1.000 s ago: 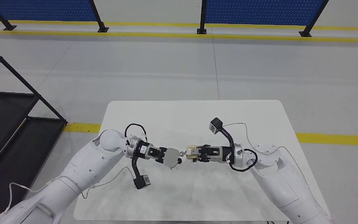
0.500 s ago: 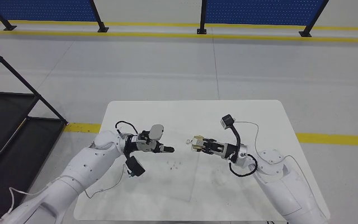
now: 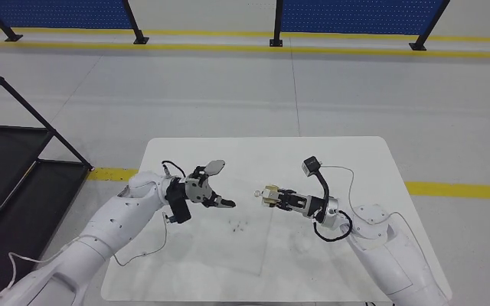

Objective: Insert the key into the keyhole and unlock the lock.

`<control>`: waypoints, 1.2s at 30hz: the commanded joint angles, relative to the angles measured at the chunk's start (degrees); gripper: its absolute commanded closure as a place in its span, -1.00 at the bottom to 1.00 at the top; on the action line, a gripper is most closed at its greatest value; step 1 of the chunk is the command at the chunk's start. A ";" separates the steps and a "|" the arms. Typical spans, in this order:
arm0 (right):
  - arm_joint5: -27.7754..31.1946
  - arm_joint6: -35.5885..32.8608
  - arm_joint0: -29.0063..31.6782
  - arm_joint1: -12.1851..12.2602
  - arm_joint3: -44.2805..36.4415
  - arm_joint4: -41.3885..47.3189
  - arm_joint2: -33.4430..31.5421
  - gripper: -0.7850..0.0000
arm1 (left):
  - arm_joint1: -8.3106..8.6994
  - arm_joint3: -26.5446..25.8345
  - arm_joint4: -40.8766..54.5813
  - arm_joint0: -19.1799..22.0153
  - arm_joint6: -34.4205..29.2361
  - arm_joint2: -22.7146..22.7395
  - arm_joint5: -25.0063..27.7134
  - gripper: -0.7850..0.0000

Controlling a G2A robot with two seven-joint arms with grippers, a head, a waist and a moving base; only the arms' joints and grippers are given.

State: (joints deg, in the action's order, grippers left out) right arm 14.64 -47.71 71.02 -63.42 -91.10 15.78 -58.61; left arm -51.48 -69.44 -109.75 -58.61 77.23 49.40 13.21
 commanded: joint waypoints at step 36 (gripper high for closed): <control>0.00 0.00 0.00 0.00 0.00 0.00 0.00 1.00 | 2.06 -2.55 72.16 5.19 -58.19 -12.77 44.79 -1.00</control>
State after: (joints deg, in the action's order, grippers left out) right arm 14.64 -47.71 71.02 -63.43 -91.10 15.78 -58.61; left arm -49.69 -71.89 -43.61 -53.76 23.07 37.42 58.00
